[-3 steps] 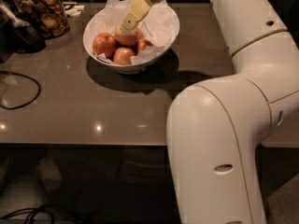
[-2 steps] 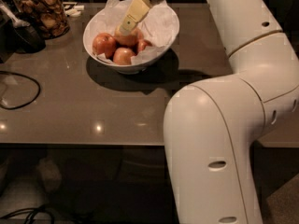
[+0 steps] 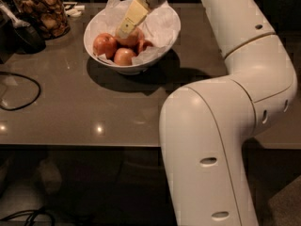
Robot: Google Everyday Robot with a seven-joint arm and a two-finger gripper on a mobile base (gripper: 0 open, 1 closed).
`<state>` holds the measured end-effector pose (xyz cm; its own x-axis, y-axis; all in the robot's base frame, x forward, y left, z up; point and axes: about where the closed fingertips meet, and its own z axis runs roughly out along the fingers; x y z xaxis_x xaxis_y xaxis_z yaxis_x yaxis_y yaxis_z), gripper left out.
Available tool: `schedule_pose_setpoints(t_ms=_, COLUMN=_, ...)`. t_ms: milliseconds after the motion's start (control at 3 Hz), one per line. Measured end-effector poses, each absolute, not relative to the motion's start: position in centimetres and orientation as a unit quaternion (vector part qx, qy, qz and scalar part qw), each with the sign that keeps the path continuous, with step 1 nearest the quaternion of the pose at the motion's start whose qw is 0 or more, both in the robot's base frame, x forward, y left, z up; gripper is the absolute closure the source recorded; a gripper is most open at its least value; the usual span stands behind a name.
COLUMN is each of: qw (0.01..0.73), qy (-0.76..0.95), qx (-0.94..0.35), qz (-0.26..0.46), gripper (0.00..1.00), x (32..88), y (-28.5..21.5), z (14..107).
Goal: Pick apple from white bowl
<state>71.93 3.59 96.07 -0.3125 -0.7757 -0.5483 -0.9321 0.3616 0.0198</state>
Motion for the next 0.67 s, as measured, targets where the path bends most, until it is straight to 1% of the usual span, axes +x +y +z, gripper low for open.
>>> schedule_pose_setpoints(t_ms=667, qw=0.231, qy=0.785, qx=-0.546, qz=0.179, gripper=0.01, x=71.66, y=4.63, z=96.25)
